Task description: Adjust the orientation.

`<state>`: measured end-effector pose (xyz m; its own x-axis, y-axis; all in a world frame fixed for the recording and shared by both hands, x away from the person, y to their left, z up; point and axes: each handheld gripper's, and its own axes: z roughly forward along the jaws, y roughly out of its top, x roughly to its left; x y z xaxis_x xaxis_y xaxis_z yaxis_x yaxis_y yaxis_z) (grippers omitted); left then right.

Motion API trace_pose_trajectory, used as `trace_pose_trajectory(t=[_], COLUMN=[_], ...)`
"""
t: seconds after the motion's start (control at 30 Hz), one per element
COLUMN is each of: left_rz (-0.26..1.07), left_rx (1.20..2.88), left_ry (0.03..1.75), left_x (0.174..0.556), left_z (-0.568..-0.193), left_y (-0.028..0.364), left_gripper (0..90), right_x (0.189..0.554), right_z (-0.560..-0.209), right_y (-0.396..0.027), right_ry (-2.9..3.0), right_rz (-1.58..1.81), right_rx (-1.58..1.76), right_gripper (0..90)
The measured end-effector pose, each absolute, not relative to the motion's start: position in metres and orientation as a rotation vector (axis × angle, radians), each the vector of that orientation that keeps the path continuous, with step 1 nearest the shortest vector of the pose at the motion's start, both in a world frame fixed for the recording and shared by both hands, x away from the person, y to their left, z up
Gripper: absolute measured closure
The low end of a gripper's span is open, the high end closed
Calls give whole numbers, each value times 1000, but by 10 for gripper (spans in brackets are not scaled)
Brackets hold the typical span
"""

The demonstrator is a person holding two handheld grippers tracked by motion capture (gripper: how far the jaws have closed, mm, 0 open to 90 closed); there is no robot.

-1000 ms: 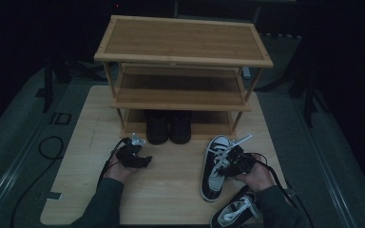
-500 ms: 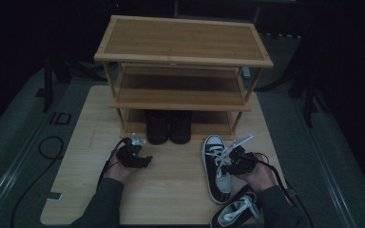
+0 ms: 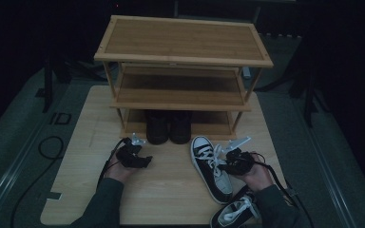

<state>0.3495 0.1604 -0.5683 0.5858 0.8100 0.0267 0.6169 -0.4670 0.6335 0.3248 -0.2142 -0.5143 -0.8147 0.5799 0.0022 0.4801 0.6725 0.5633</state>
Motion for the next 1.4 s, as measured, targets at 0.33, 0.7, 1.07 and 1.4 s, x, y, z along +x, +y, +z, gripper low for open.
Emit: trace_pose_trajectory(t=[0.33,0.7,1.07,1.4], left_rz=[437,438,439,440], left_rx=[2237,2235,2233,2233], left_ry=[1127,1128,1126,1126], left_x=[350,349,349,349], left_z=[-568,-569,-569,-569], left_y=[161,161,160,161], left_gripper=[359,357,354,353], right_x=[329,323,315,307], right_z=[-515,-496,-503,-508], right_y=[-206,-231,-252,-269], right_ry=[2758,2737,2729,2736], right_rz=[870,912,862,819], right_rx=[789,837,904,955], right_gripper=[814,623,642,644])
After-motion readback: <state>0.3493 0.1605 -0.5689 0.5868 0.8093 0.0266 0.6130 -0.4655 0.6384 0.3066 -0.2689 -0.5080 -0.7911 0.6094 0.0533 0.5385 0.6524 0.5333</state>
